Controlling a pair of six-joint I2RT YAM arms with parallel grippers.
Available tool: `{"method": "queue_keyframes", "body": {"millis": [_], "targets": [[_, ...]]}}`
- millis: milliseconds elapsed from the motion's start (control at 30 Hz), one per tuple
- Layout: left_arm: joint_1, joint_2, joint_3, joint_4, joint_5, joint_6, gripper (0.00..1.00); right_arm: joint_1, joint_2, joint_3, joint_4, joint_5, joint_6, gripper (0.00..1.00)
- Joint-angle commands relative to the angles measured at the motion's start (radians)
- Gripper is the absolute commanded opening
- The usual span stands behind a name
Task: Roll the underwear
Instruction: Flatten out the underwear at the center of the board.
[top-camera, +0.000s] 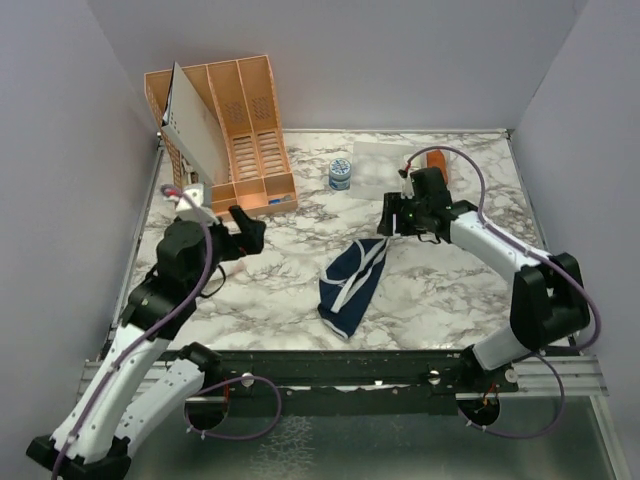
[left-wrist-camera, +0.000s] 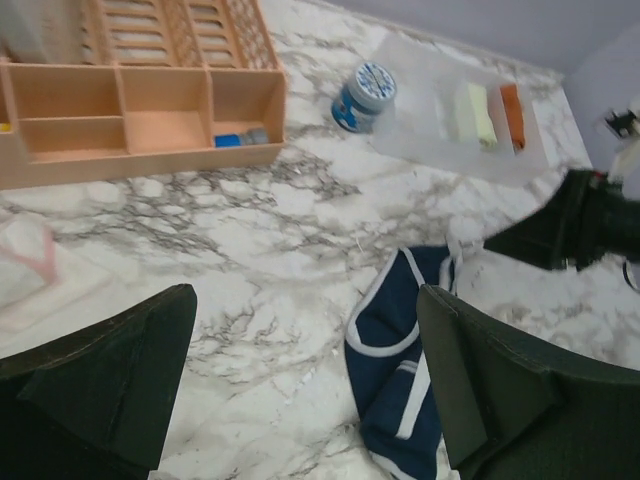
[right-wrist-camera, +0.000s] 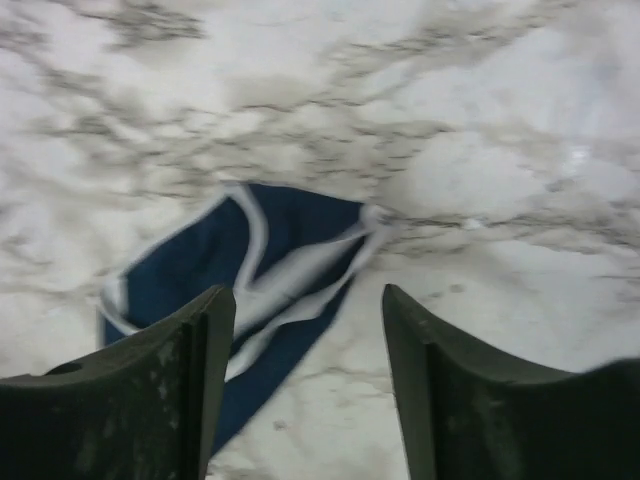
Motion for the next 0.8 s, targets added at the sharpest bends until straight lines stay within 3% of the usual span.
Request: {"method": "queue_keyframes", "body": {"millis": [0, 133, 233, 400, 567, 767], "targets": [[0.003, 0.18, -0.012, 0.103, 0.312, 0.117, 0.99, -0.091, 0.037, 0.088, -0.045, 0.142, 0.022, 0.78], [0.003, 0.321, 0.004, 0.119, 0.387, 0.135, 0.99, -0.091, -0.095, 0.033, -0.032, 0.014, 0.09, 0.83], [0.003, 0.41, -0.012, 0.122, 0.34, 0.094, 0.98, -0.053, -0.19, -0.081, -0.009, -0.119, 0.212, 0.81], [0.008, 0.483, -0.032, 0.083, 0.155, -0.007, 0.98, 0.243, -0.304, -0.24, 0.007, 0.092, 0.465, 0.79], [0.05, 0.52, -0.049, 0.077, 0.153, -0.029, 0.99, 0.459, -0.289, -0.351, 0.116, 0.288, 0.78, 0.76], [0.104, 0.515, -0.065, 0.084, 0.204, -0.001, 0.99, 0.54, -0.12, -0.361, 0.193, 0.268, 0.98, 0.69]]}}
